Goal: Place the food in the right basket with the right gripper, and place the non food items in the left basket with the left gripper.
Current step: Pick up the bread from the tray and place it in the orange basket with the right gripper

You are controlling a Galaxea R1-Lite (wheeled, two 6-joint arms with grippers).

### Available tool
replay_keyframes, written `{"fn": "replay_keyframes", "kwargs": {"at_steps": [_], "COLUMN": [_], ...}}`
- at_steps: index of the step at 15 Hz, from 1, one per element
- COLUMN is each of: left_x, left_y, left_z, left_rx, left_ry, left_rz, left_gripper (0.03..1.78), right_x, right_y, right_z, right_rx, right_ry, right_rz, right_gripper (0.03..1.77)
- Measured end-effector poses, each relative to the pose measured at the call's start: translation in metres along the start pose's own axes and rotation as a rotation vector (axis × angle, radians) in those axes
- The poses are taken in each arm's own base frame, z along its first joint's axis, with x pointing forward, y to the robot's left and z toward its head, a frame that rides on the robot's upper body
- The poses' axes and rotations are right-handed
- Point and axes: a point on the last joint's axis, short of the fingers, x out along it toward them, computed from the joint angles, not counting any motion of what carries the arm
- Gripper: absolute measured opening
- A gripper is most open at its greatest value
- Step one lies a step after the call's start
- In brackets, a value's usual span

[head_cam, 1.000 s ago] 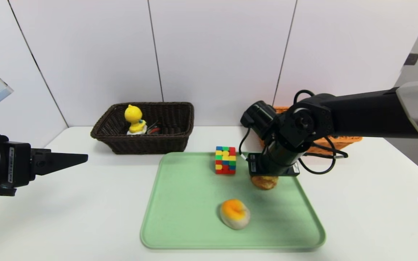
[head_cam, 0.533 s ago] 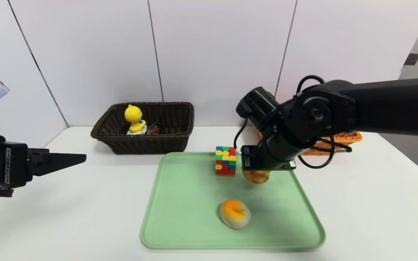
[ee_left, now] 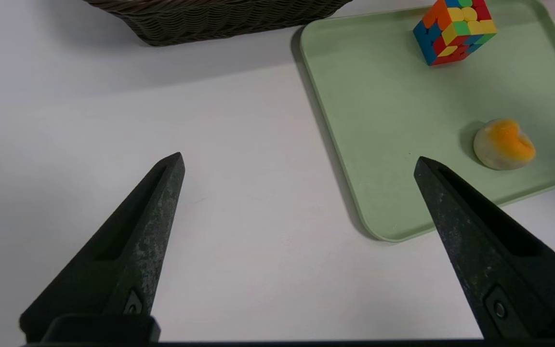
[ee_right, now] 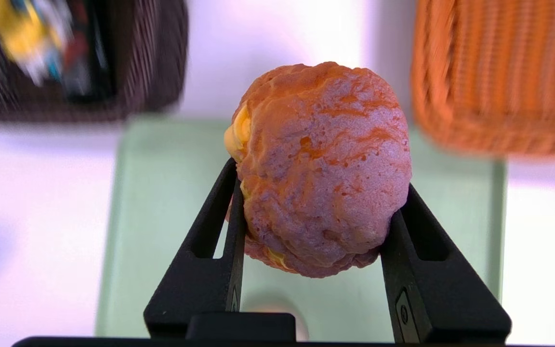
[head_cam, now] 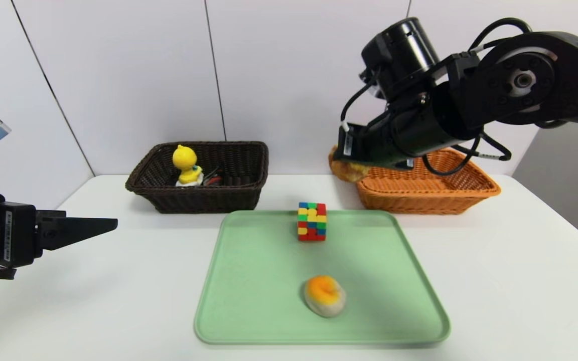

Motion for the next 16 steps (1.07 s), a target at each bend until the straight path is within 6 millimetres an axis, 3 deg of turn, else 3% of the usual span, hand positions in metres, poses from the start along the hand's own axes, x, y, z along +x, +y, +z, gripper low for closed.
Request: {"fn": "replay_keyframes", "kwargs": {"at_steps": [2, 6, 16], "left_x": [-0.001, -0.002, -0.001], "left_y": [0.000, -0.001, 0.000], "left_z": [0.000, -0.001, 0.000], "left_rx": [0.001, 0.002, 0.002], "left_ry": [-0.003, -0.005, -0.007], "left_rz": [0.000, 0.000, 0.000], "left_gripper": [1.69, 1.69, 1.69], "right_x": [0.012, 0.051, 0.140], "right_y": [-0.017, -0.061, -0.119], "right_z": [0.022, 0.040, 0.024], "right_rx": [0.050, 0.127, 0.158], "right_ry": [-0.114, -0.184, -0.112], "right_rz": [-0.027, -0.154, -0.296], "right_gripper": [0.79, 0.79, 0.77]}}
